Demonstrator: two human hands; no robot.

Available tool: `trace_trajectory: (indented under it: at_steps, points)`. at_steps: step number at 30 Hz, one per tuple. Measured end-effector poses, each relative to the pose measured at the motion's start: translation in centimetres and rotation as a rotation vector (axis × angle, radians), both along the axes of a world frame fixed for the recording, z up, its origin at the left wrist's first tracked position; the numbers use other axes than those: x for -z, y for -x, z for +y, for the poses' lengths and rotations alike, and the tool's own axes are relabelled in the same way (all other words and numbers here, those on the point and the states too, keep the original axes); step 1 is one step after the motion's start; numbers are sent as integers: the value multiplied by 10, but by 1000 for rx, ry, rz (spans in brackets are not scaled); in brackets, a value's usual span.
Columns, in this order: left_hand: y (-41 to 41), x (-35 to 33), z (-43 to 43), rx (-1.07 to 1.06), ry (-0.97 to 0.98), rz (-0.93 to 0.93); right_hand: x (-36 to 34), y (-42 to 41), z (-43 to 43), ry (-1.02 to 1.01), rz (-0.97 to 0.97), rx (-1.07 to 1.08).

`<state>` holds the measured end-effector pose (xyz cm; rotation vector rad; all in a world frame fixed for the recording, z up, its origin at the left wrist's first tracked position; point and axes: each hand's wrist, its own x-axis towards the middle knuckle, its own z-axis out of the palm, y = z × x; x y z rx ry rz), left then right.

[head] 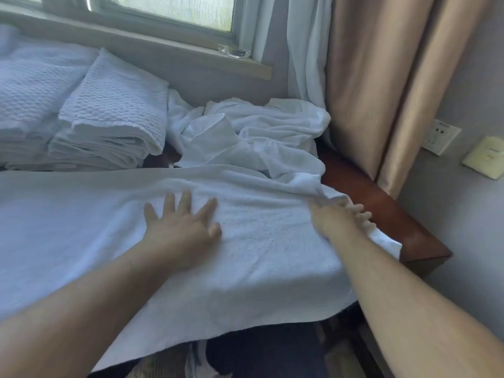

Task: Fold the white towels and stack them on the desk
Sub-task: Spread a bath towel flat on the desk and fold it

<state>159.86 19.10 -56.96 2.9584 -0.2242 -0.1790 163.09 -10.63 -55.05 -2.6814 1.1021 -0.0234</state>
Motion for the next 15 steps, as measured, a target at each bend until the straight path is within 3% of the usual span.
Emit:
trace_trajectory:
  at_steps: [3,5,7,9,12,15]
  points:
    - [4,0,-7,2,-21,16,-8,-8,-22,-48,89,175]
    - [3,-4,-10,6,-21,6,-6,-12,-16,104,2,58]
    - [2,-10,-11,68,-48,-75,0,-11,12,285,-291,-209]
    - [2,-12,-9,141,-43,-206,9,-6,51,307,-574,-463]
    - [6,-6,-2,149,127,-326,10,-3,83,281,-804,-583]
    - [4,2,6,130,153,-280,2,0,82,466,-992,-804]
